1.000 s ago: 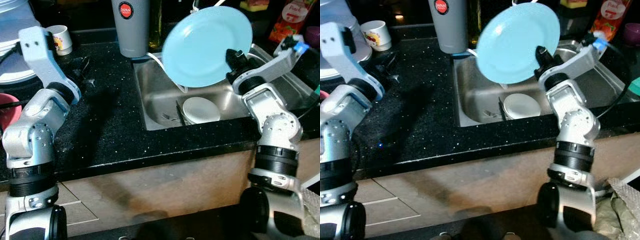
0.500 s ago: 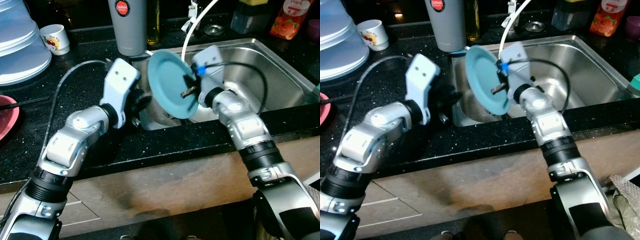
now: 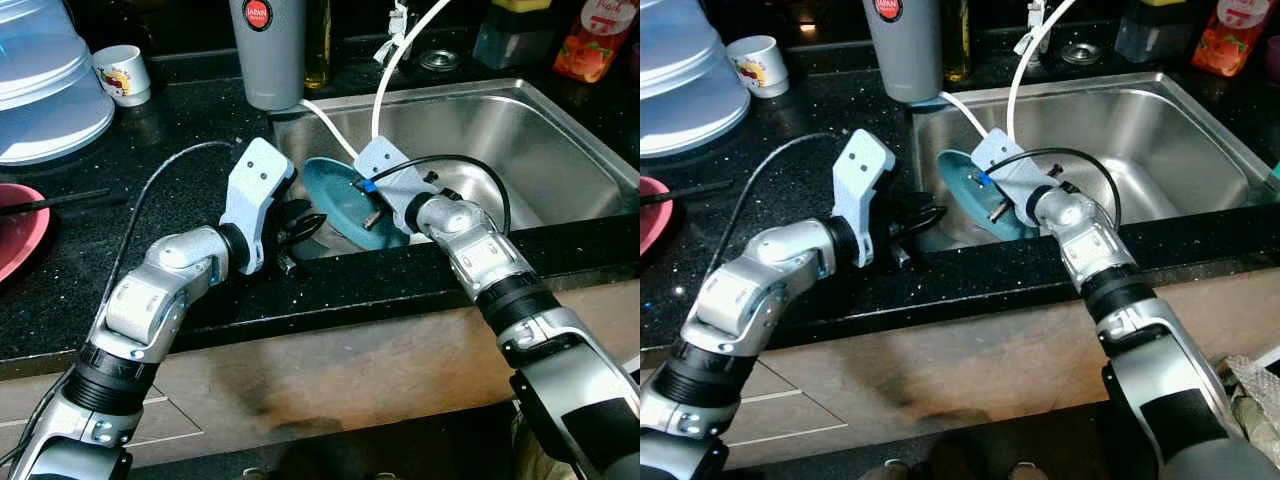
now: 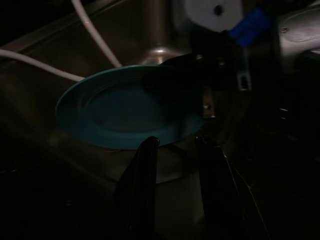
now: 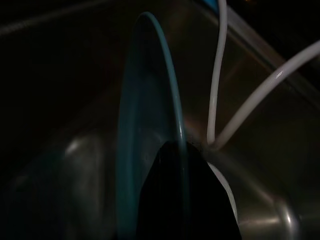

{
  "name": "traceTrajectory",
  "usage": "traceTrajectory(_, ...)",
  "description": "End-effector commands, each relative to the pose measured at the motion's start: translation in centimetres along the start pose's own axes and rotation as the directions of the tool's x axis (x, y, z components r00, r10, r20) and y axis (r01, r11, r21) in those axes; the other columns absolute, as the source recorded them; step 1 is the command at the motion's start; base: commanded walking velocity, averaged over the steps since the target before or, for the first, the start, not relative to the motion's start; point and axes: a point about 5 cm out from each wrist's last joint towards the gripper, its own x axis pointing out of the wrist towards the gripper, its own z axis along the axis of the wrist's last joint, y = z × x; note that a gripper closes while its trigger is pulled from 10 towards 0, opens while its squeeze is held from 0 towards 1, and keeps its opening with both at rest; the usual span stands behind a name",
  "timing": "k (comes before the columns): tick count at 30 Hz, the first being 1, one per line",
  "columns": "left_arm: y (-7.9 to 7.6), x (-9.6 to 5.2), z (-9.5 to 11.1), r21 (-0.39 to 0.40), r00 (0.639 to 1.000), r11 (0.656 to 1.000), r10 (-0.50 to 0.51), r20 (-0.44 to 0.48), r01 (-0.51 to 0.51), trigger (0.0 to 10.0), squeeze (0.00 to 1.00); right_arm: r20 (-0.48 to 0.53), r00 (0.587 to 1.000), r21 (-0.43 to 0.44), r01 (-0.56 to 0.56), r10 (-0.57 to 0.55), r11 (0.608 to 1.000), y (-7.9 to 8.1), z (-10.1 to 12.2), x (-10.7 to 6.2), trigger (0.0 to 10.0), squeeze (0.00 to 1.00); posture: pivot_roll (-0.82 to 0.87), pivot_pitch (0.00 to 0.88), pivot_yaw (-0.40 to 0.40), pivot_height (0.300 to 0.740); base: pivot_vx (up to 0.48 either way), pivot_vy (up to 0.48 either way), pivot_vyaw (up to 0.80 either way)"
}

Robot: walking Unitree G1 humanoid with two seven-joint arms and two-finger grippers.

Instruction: Kitchen organization

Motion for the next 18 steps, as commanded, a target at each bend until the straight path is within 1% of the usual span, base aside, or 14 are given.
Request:
traceTrajectory(1, -0.19, -0.09, -0.85, -0.004, 0.999, 1.0, -0.025, -0.046, 0.025, 10.0, 0.0, 0.008, 1.0, -0.016, 0.005, -0.005, 1.0, -0.5, 0.52, 0.06, 10.0, 0.0, 0.03, 0.113, 0.045, 0.74, 0.0, 0.0, 0.0)
traceTrajectory(10, -0.18, 0.16, -1.28, -0.002, 0.997, 1.0, -0.025, -0.073, 0.024, 10.0, 0.0, -0.011, 1.0, 0.011, -0.022, 0.022, 1.0, -0.36, 0.13, 0.19, 10.0, 0.0, 0.03, 0.11, 0.048, 0.74, 0.0, 0.0, 0.0)
traceTrajectory(11, -0.07, 0.18, -1.29, -0.003, 0.997, 1.0, -0.019, -0.075, 0.019, 10.0, 0.0, -0.012, 1.0, 0.017, -0.027, 0.028, 0.999, -0.31, 0.09, 0.23, 10.0, 1.0, 0.03, 0.11, 0.048, 0.74, 0.0, 0.0, 0.0)
traceTrajectory(17, 0.13, 0.11, -1.25, -0.001, 0.997, 1.0, -0.007, -0.075, 0.007, 10.0, 0.0, -0.014, 1.0, 0.002, -0.013, 0.014, 1.0, -0.36, 0.11, 0.3, 10.0, 1.0, 0.03, 0.111, 0.046, 0.74, 0.0, 0.0, 0.0)
traceTrajectory(18, 0.18, 0.1, -1.23, -0.001, 0.997, 1.0, -0.003, -0.075, 0.003, 10.0, 0.0, -0.014, 1.0, -0.002, -0.005, 0.005, 1.0, -0.42, 0.14, 0.32, 10.0, 0.15, 0.03, 0.112, 0.045, 0.74, 0.0, 0.0, 0.0)
